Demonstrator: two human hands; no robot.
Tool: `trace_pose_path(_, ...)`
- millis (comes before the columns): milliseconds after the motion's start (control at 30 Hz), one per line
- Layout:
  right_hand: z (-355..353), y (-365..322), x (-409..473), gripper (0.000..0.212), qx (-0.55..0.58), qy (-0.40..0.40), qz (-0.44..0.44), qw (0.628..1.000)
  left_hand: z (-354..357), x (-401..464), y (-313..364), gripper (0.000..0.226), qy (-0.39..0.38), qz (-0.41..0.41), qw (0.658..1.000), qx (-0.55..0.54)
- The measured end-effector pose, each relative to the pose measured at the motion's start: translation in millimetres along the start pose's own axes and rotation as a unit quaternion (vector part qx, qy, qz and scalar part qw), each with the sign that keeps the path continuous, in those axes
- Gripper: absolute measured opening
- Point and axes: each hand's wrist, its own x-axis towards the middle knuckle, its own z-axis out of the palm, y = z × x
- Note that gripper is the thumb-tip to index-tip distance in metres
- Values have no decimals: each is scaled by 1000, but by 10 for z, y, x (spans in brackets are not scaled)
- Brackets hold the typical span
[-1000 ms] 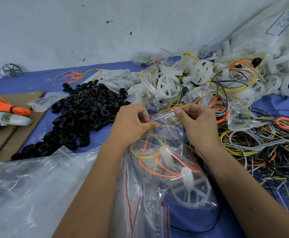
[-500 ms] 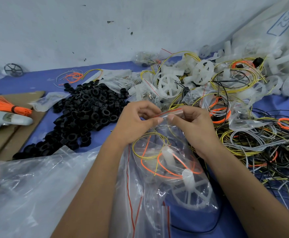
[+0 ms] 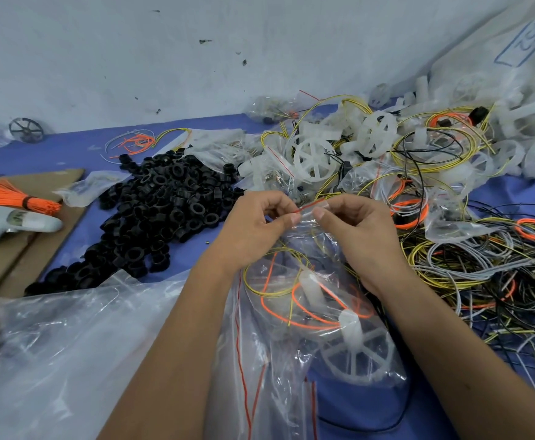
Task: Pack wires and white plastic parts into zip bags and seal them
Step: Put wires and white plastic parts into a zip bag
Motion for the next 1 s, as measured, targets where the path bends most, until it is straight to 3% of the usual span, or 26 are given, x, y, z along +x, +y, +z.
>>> trace_pose_path(333,18,24,5,9,-22,-33,-6,999,52,-13,20,8,2,10,1000,-6)
trace_pose_path(633,-9,14,23,9,-11,6,-11,1000,72,-5,-10,7,7,12,1000,-16)
trace_pose_path(1000,-8,12,16,9,-37,-5,-13,999,88,-9,35,11,13,-1,1000,-23)
